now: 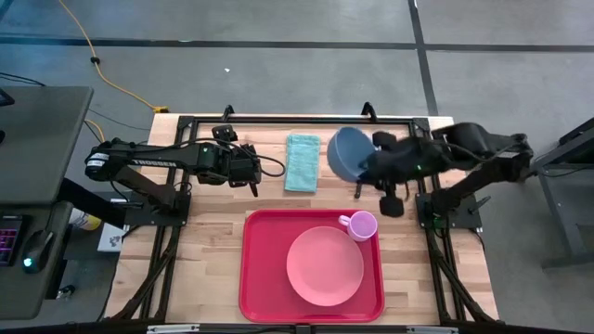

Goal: Set up tray
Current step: Put the blue bowl on the pink plate

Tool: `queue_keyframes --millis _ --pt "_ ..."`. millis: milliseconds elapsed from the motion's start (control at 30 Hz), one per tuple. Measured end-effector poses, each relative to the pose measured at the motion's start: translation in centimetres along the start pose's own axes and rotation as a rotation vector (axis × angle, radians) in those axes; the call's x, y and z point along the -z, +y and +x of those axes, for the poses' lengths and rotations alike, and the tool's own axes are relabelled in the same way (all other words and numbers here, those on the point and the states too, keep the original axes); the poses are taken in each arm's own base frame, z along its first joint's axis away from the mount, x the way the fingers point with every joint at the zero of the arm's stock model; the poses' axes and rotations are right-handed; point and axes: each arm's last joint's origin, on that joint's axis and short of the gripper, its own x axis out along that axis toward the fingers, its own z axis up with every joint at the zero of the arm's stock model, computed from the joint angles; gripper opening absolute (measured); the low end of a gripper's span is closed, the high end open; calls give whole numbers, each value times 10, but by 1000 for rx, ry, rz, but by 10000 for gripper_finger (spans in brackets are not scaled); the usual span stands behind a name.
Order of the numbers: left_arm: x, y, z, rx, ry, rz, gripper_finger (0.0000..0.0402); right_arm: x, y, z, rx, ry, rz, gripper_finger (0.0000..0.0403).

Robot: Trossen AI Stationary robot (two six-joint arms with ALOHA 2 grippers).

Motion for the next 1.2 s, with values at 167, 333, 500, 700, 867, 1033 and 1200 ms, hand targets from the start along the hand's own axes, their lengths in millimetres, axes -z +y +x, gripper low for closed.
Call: queue_keyframes --millis 167,333,500,700,867,1033,1200 --pt "0 0 0 1 0 0 363 -11 36 4 -36 47 -57 0" --pt "0 0 0 2 0 1 363 -12 68 25 -9 179 -105 0" --pt "0 0 0 3 0 0 363 -11 96 53 -5 284 -144 0" --pt "0 0 0 5 1 -3 363 -4 127 89 -9 376 -198 0" --pt "0 0 0 5 1 -3 363 5 152 121 -24 446 -234 0" --pt "0 0 0 13 1 -4 363 16 176 152 -55 506 -245 0" --pt "0 -1 0 21 1 -4 363 27 194 176 -56 542 -244 0"
